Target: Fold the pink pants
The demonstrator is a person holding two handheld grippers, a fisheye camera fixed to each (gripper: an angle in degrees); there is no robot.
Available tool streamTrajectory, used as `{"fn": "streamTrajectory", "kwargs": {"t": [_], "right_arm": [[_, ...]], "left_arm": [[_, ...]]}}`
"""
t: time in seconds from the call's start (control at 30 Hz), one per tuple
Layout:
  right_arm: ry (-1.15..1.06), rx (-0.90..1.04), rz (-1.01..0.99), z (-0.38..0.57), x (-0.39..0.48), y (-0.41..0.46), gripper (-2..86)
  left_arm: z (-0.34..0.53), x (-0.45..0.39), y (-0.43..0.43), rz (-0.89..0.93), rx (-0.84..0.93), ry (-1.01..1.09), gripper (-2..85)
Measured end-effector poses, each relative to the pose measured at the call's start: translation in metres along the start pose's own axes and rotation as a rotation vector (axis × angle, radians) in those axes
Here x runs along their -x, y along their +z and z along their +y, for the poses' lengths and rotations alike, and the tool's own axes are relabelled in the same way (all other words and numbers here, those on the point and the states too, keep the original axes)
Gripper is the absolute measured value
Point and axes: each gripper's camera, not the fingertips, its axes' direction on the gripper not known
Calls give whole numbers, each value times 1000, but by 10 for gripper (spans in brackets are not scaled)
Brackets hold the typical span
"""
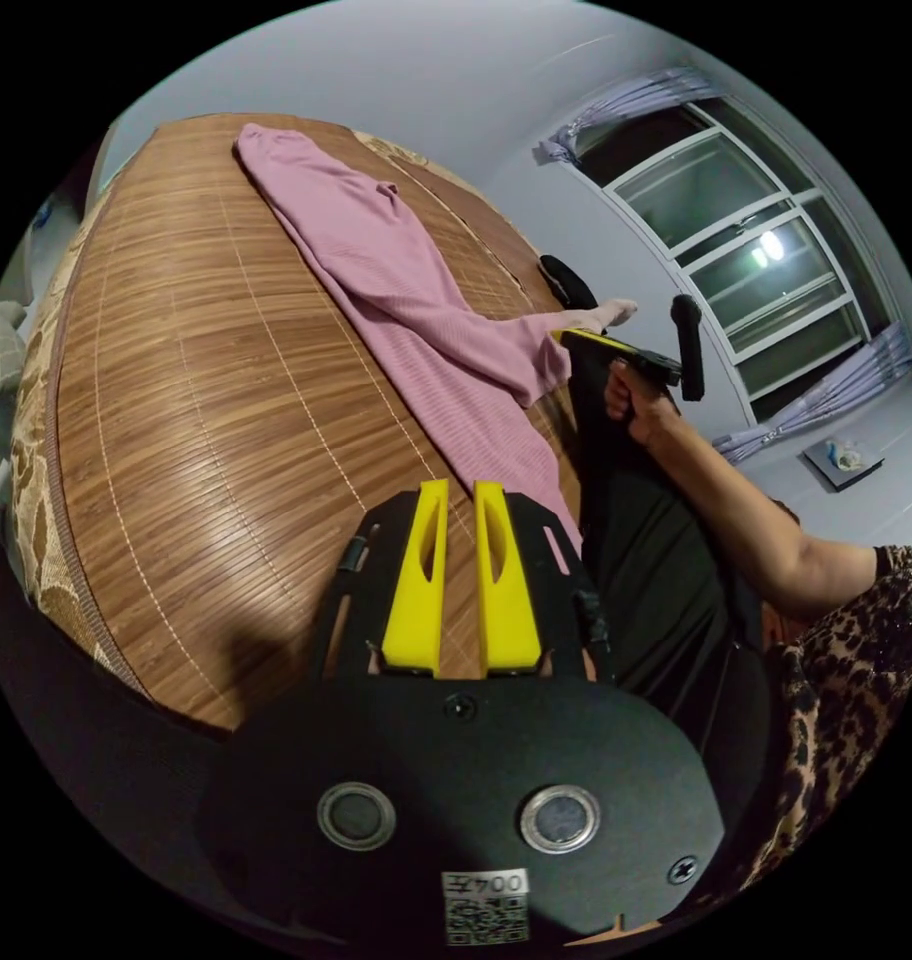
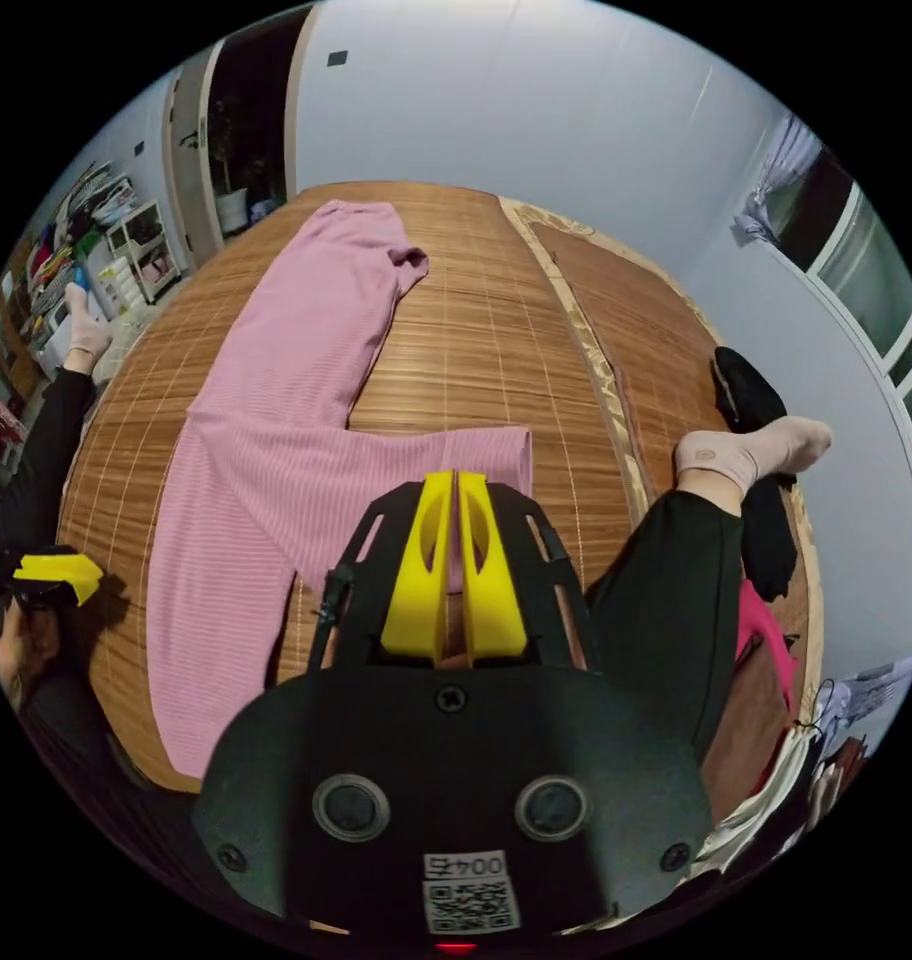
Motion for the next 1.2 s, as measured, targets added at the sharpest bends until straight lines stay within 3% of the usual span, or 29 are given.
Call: {"fn": "streamTrajectory", "kwargs": {"t": [0.13,0.33,0.4,0.53,0.6,0.67,0.73,0.8,0.87,0.93,1.2], "right_arm": [[95,11,4,11,1,-17,94],[359,231,-130,9,-27,14,124],[334,297,-101,6,-16,23,108],[204,231,-77,9,16,8,42],[142,111,-111,15,29,-16,39],[-13,-125,-174,28,54,-71,39],[-174,-210,-242,43,78,-110,39],[-354,-189,-342,63,106,-142,44],[-545,-49,-478,91,139,-168,54],[-612,25,-487,111,156,-177,64],[-263,36,-438,100,157,-153,99]], "left_arm": [[19,1,-11,15,-21,-5,12],[44,-2,-22,17,-9,20,13],[51,-1,-25,17,-14,13,14],[61,6,-27,19,-11,-16,17],[65,7,-28,19,-11,-18,19],[72,6,-32,12,-24,-14,22],[77,7,-35,22,-35,-14,23],[82,8,-39,39,-49,-19,23],[87,11,-44,55,-65,-31,24],[90,14,-45,67,-70,-39,24],[94,10,-35,45,0,-7,17]]}}
